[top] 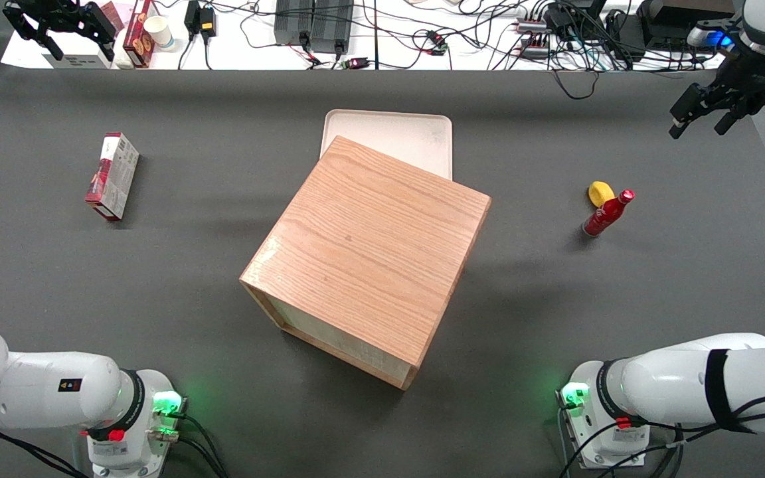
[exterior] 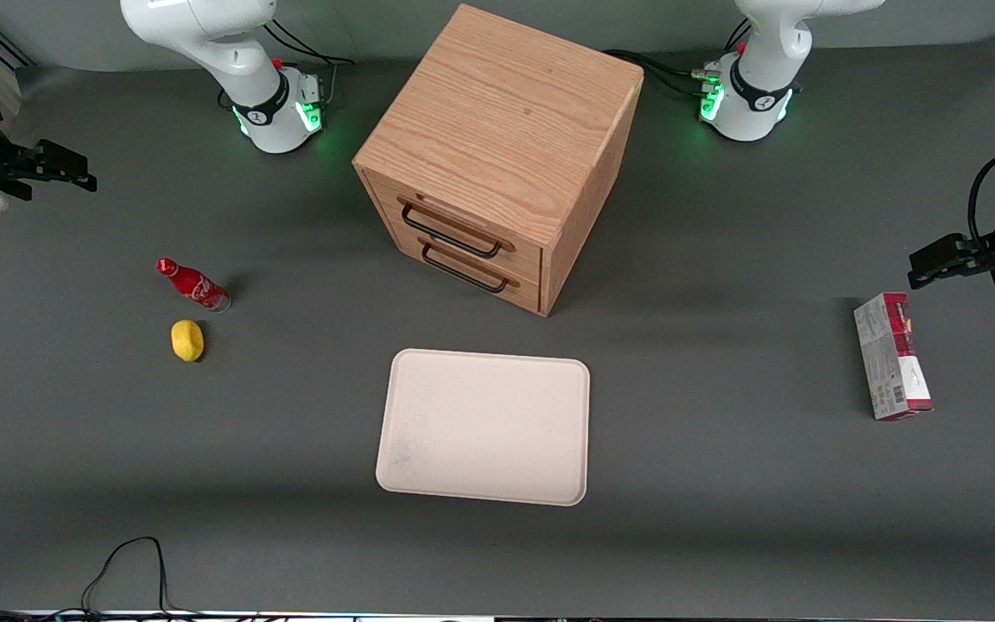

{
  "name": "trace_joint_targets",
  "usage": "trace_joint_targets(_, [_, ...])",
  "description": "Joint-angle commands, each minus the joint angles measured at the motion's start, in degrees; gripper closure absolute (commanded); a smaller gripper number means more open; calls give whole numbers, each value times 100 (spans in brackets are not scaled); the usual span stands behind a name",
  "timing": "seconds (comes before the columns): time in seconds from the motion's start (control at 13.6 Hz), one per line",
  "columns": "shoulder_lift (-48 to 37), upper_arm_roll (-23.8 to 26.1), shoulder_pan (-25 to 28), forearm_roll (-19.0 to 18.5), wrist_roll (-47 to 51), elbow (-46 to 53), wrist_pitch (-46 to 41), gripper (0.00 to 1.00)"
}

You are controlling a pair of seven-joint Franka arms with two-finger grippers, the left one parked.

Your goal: Place coke bottle on tray

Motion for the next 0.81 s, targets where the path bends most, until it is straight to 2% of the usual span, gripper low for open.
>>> trace_joint_targets(0.0, [-176,-16,55,-124,-88,-689,658,0])
trace_joint_targets(0.44, [-97,-297,55,-124,-106,-2262,2784,0])
trace_joint_targets(0.73, [464,-368,55,-132,-114,-2870,4173,0])
